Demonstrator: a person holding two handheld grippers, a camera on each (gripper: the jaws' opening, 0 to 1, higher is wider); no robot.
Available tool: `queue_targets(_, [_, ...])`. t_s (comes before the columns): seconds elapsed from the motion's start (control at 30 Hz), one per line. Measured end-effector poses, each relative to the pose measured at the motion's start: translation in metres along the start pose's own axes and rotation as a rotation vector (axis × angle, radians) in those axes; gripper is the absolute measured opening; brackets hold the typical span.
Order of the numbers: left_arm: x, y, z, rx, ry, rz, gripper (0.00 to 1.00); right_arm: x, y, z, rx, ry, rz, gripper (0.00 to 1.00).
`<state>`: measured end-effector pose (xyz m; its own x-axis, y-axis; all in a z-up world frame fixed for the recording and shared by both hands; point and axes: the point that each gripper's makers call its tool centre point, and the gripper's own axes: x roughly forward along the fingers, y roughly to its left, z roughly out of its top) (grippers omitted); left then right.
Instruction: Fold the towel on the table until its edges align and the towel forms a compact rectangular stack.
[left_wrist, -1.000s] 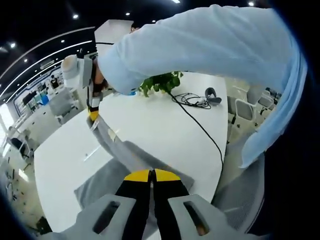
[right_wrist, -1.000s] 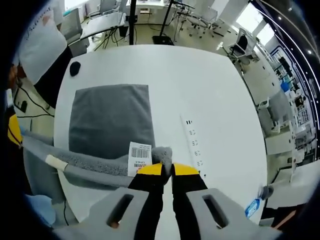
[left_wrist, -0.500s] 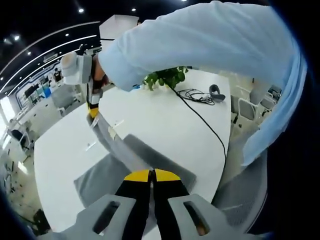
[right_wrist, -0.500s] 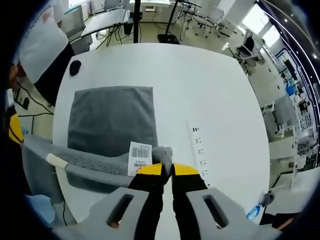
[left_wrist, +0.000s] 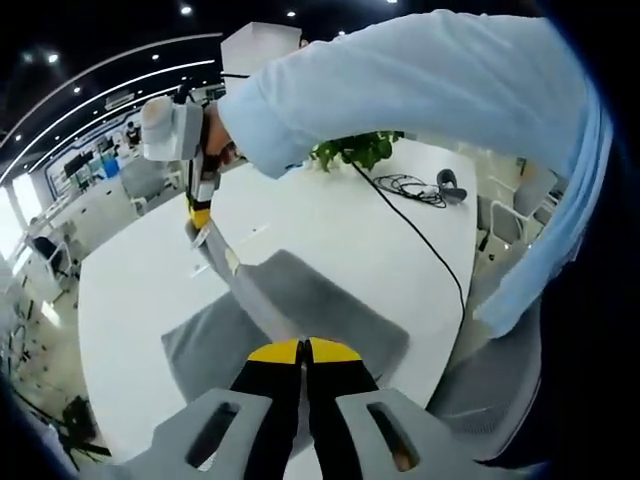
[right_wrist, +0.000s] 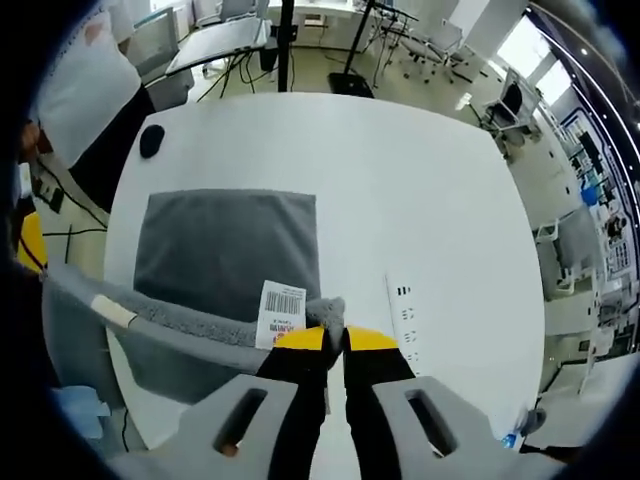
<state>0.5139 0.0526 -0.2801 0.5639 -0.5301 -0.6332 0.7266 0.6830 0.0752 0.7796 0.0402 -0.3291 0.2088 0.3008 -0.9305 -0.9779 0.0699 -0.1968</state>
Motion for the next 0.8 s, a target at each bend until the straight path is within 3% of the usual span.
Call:
queue_targets(0.23, [-0.007, 0.008, -0.013, -0.024, 0.007, 0.022, 0.00, 0.009, 0.004, 0.021, -0.013, -0.015, 0.006, 0.03])
queue_targets(0.33, [-0.007, 0.013, -0.026, -0.042, 0.021, 0.034, 0.00, 0.019, 0.004, 0.025, -0.022, -0.009, 0.011, 0.03])
queue_targets(0.47, [-0.005, 0.020, -0.045, -0.064, 0.046, 0.050, 0.00, 0.028, 0.021, 0.027, -0.025, -0.008, 0.019, 0.03])
queue_targets(0.6, [-0.003, 0.028, -0.061, -0.055, 0.087, 0.073, 0.00, 0.043, 0.014, 0.031, -0.021, -0.002, 0.030, 0.03])
queue_targets(0.8, [-0.001, 0.037, -0.081, -0.065, 0.128, 0.097, 0.00, 0.059, 0.020, 0.037, -0.023, -0.005, 0.038, 0.03])
